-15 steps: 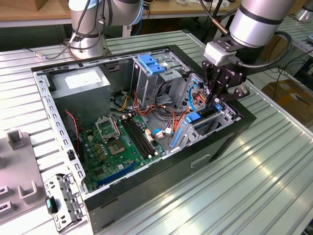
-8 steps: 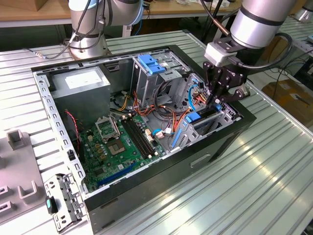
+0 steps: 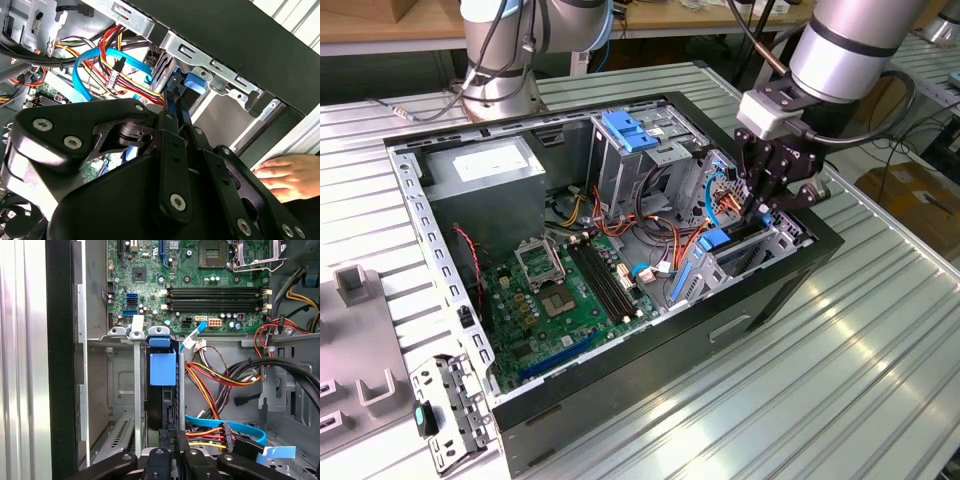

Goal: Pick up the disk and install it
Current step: 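Insert the first disk wire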

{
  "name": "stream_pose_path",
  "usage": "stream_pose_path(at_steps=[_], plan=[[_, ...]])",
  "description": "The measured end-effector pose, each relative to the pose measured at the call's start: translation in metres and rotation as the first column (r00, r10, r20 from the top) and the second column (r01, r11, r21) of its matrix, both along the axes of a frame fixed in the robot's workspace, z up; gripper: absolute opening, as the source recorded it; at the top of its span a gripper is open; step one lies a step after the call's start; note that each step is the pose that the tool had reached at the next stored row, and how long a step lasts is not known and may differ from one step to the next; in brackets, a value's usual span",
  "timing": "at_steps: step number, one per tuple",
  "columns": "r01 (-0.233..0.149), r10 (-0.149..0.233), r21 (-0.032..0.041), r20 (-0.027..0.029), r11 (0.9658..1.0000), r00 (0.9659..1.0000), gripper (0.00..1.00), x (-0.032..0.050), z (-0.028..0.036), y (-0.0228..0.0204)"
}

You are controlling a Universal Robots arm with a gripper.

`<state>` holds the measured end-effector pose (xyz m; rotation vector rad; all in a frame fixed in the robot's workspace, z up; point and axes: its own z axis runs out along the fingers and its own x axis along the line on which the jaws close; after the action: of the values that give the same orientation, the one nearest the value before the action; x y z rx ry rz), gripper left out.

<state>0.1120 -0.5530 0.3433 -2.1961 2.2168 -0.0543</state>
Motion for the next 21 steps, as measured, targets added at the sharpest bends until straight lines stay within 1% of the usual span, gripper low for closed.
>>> stream_pose_path(at_steps=[2,8,9,10,11,13,14,15,17,18,19,20,21], plan=[[0.000,0.000,-0.0001,-0.0007,1.0000,1.0000,0.16,0.0000,-0.0024,0.0000],[0.000,0.000,0.0000,-0.0008,1.0000,1.0000,0.16,0.0000,-0.0031,0.0000],[0.000,0.000,0.0005,-0.0008,1.0000,1.0000,0.18,0.0000,-0.0033,0.0000],[0.000,0.000,0.0004,-0.0008,1.0000,1.0000,0.18,0.0000,-0.0023,0.0000],[0.000,0.000,0.0006,-0.0007,1.0000,1.0000,0.24,0.0000,0.0013,0.0000],[0.000,0.000,0.0000,-0.0007,1.0000,1.0000,0.24,0.0000,0.0126,0.0000],[0.000,0.000,0.0000,-0.0007,1.0000,1.0000,0.24,0.0000,0.0159,0.0001],[0.000,0.000,-0.0001,-0.0007,1.0000,1.0000,0.24,0.0000,0.0170,0.0000],[0.000,0.000,0.0001,-0.0007,1.0000,1.0000,0.24,0.0000,0.0170,0.0001],[0.000,0.000,-0.0001,-0.0007,1.0000,1.0000,0.22,0.0000,0.0171,0.0001],[0.000,0.000,-0.0002,-0.0007,1.0000,1.0000,0.16,0.0000,0.0172,0.0001],[0.000,0.000,-0.0002,-0.0007,1.0000,1.0000,0.16,0.0000,0.0173,0.0000],[0.000,0.000,-0.0002,-0.0007,1.0000,1.0000,0.11,0.0000,0.0173,0.0001]])
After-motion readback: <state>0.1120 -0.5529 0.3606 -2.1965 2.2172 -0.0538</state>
